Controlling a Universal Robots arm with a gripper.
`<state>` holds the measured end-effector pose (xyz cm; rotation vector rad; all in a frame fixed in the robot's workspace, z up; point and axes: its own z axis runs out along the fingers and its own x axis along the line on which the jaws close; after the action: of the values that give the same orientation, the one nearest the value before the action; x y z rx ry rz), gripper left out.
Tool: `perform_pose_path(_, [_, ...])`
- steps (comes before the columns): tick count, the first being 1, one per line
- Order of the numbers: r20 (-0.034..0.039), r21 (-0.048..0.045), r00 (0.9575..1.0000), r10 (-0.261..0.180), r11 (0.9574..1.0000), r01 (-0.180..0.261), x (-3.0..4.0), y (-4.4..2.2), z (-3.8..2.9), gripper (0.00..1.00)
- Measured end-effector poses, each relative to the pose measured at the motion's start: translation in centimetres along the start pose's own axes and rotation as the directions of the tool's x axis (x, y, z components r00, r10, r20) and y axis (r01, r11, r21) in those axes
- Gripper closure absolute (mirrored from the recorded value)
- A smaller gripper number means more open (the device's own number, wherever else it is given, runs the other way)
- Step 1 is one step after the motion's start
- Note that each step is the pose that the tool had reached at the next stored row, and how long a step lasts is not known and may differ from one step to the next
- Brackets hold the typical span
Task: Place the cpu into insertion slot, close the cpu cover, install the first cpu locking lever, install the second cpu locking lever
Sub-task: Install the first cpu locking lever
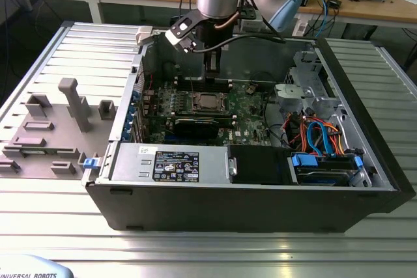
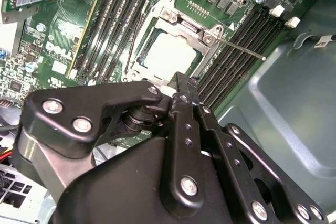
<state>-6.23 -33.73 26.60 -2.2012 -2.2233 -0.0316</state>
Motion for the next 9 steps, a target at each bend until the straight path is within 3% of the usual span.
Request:
perform_pose_path(6, [0.0002,0.0003,1.0000,-0.004,1.0000,0.004,0.00,0.00,-0.02,0.89])
perform_pose_path(9, [0.0000,0.0014,0.9987,-0.051,0.9987,0.051,0.00,0.00,-0.03,0.89])
